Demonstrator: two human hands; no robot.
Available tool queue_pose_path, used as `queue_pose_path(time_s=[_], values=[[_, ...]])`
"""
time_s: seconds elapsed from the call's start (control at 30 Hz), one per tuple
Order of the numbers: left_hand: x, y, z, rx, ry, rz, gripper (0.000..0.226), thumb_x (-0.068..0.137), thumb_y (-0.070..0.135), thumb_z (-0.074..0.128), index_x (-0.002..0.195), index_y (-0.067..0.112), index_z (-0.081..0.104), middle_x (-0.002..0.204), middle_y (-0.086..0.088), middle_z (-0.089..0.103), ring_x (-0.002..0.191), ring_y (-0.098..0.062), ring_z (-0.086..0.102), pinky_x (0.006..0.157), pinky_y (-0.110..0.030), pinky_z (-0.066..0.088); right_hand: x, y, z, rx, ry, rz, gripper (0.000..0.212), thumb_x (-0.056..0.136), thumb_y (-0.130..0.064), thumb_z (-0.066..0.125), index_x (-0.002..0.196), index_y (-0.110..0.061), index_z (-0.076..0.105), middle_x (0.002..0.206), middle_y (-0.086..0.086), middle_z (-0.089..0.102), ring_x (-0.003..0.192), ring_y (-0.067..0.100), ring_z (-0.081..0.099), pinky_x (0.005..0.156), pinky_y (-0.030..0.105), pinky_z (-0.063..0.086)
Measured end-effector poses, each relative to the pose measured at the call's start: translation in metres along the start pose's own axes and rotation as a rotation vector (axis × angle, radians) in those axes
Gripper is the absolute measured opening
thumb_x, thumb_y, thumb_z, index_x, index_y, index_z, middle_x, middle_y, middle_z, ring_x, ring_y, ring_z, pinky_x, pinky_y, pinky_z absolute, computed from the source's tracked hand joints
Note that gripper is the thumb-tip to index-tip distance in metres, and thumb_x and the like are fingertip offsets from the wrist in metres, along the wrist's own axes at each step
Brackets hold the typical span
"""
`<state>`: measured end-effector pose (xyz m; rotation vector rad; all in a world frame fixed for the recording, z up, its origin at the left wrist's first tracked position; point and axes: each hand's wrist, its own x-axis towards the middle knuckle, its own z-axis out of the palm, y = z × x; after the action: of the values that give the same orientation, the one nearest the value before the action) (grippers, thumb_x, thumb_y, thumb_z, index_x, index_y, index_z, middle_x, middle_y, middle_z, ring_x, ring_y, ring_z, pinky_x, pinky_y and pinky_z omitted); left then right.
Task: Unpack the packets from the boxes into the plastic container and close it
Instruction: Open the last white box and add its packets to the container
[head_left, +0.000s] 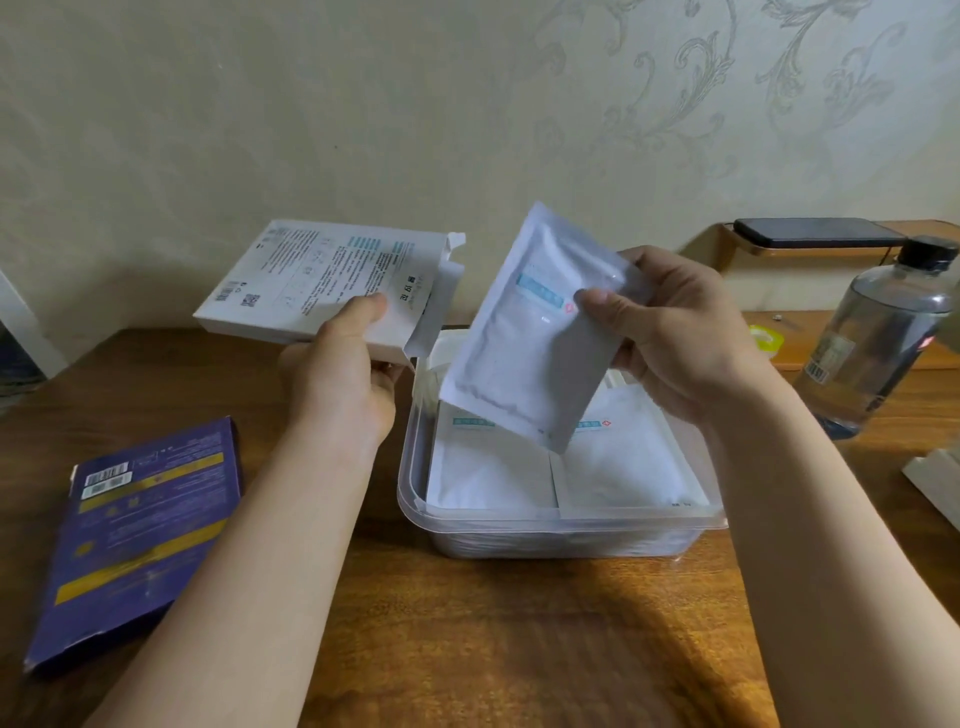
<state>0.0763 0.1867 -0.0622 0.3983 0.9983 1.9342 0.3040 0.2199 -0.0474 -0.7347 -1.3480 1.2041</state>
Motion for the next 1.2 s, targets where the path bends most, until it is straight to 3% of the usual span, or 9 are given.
queue_pose_path(time_s=[0.1, 0.23, 0.33, 0.43, 0.53, 0.63, 0.7, 0.93, 1.2], values=[[-0.004, 0.001, 0.002, 0.001, -0.017, 0.004, 0.034, 0.087, 0.000, 0.075, 0.112, 0.020, 0.064, 0.098, 0.001, 0.078, 0.076, -0.012, 0.077, 0.062, -0.025, 0.060, 0.001, 0.009, 0.006, -0.084, -0.052, 0.135, 0.012, 0.090, 0.005, 0.065, 0.093, -0.007, 0.064, 0.081, 0.010, 0.072, 0.076, 0.027, 0.071, 0.064, 0.041, 0.059], [-0.008, -0.002, 0.004, -0.022, -0.045, -0.018, 0.031, 0.087, -0.003, 0.073, 0.106, 0.019, 0.065, 0.092, 0.001, 0.079, 0.077, -0.013, 0.078, 0.065, -0.028, 0.061, -0.001, 0.021, 0.017, -0.254, -0.109, 0.234, 0.016, 0.090, 0.006, 0.065, 0.096, -0.009, 0.066, 0.096, 0.022, 0.071, 0.086, 0.038, 0.071, 0.078, 0.061, 0.058], [-0.008, -0.005, 0.006, -0.016, -0.053, -0.026, 0.029, 0.087, -0.004, 0.073, 0.102, 0.020, 0.067, 0.097, -0.001, 0.080, 0.078, -0.015, 0.078, 0.063, -0.029, 0.061, -0.001, 0.029, 0.024, -0.353, -0.107, 0.282, 0.023, 0.083, 0.000, 0.072, 0.099, -0.016, 0.068, 0.106, 0.023, 0.070, 0.096, 0.042, 0.070, 0.078, 0.061, 0.058], [-0.010, -0.009, 0.007, 0.006, -0.065, -0.038, 0.029, 0.087, -0.004, 0.073, 0.103, 0.020, 0.068, 0.102, -0.002, 0.079, 0.077, -0.014, 0.078, 0.059, -0.027, 0.061, -0.001, 0.032, 0.028, -0.480, -0.085, 0.324, 0.035, 0.071, -0.017, 0.080, 0.102, -0.028, 0.068, 0.111, 0.018, 0.066, 0.096, 0.037, 0.070, 0.076, 0.056, 0.061], [-0.013, -0.012, 0.010, 0.009, -0.066, -0.042, 0.031, 0.086, -0.004, 0.073, 0.103, 0.021, 0.069, 0.105, -0.002, 0.079, 0.081, -0.015, 0.078, 0.072, -0.034, 0.065, -0.003, 0.030, 0.031, -0.728, -0.161, 0.312, 0.045, 0.080, -0.024, 0.081, 0.119, -0.032, 0.060, 0.108, 0.007, 0.062, 0.093, 0.027, 0.066, 0.076, 0.045, 0.060], [-0.014, -0.013, 0.011, 0.011, -0.077, -0.036, 0.032, 0.086, -0.005, 0.073, 0.103, 0.022, 0.069, 0.106, -0.001, 0.079, 0.084, -0.015, 0.078, 0.078, -0.039, 0.065, -0.007, 0.023, 0.037, -1.010, -0.223, 0.266, 0.051, 0.081, -0.030, 0.080, 0.127, -0.028, 0.056, 0.096, -0.011, 0.048, 0.080, 0.010, 0.055, 0.059, 0.022, 0.045], [-0.014, -0.014, 0.010, 0.017, -0.080, -0.035, 0.031, 0.086, -0.005, 0.073, 0.102, 0.022, 0.069, 0.104, 0.000, 0.080, 0.086, -0.015, 0.078, 0.080, -0.039, 0.064, -0.009, 0.021, 0.041, -1.140, -0.239, 0.265, 0.056, 0.079, -0.034, 0.081, 0.129, -0.027, 0.055, 0.103, -0.006, 0.041, 0.078, 0.009, 0.050, 0.059, 0.021, 0.038], [-0.014, -0.014, 0.009, 0.016, -0.071, -0.042, 0.033, 0.086, -0.004, 0.073, 0.104, 0.023, 0.068, 0.105, 0.000, 0.079, 0.088, -0.015, 0.078, 0.073, -0.034, 0.065, -0.014, 0.025, 0.054, -1.249, -0.179, 0.263, 0.052, 0.081, -0.033, 0.079, 0.121, -0.012, 0.054, 0.105, 0.003, 0.033, 0.098, 0.024, 0.048, 0.073, 0.029, 0.043], [-0.014, -0.012, 0.008, 0.022, -0.069, -0.043, 0.035, 0.086, -0.003, 0.074, 0.108, 0.023, 0.066, 0.102, 0.001, 0.079, 0.085, -0.014, 0.078, 0.067, -0.030, 0.063, -0.017, 0.012, 0.054, -1.390, -0.329, 0.122, 0.072, 0.073, -0.053, 0.082, 0.132, -0.023, 0.053, 0.136, 0.003, 0.044, 0.123, 0.026, 0.045, 0.097, 0.034, 0.042]])
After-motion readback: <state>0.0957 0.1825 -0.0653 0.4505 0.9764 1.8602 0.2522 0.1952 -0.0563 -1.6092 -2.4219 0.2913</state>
